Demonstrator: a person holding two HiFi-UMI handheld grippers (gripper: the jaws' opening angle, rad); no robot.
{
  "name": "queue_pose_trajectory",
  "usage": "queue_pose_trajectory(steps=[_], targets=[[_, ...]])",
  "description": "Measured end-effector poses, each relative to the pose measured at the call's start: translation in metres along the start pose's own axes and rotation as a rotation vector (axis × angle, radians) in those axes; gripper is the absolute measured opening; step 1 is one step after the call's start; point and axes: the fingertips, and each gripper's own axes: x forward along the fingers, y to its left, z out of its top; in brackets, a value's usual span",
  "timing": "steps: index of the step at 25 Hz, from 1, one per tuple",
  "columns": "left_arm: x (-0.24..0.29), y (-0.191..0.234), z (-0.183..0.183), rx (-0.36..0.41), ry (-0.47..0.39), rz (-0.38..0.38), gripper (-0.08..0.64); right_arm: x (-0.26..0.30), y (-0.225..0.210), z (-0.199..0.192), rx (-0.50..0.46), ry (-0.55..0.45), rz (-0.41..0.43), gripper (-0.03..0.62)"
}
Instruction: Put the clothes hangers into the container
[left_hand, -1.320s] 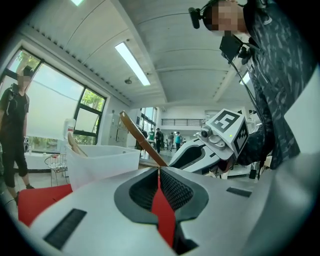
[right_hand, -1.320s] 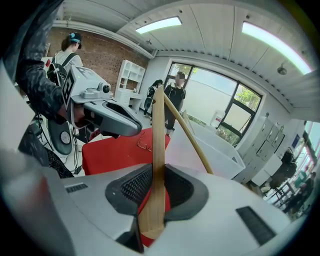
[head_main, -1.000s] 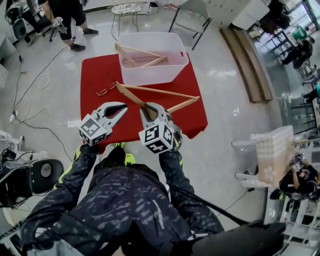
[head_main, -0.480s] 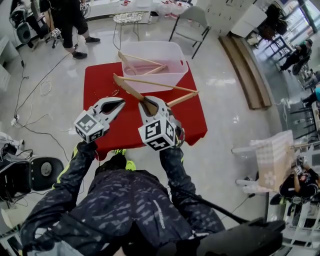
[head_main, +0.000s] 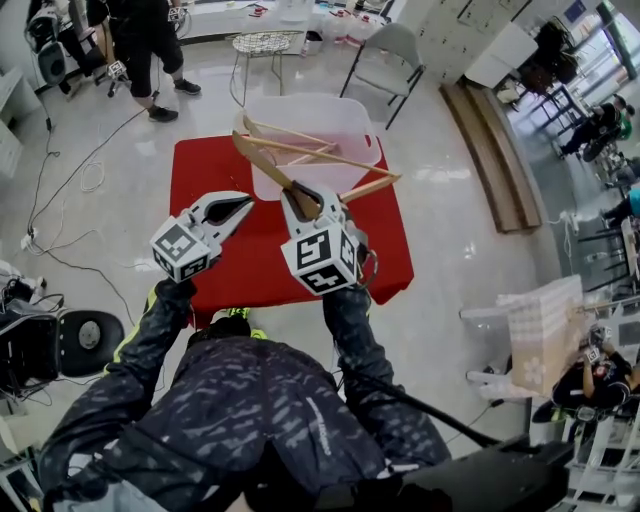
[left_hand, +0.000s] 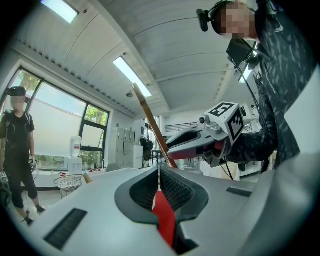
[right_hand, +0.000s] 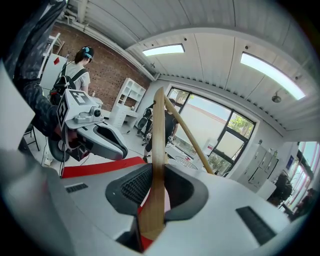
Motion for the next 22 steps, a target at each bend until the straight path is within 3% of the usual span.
queue_pose_trajectory(steps=[10,22], targets=[[0.011,0.059,0.017,0.042,-0.024,0.042,0.012,0.043,-0.030,0.033,-0.017,-0.060,0.003,0.083],[0.020,0.128,0.029,0.018,-0.041,0.071,0.012,0.104,-0.076,0.076,0.001,-0.102,0.017,0.083]])
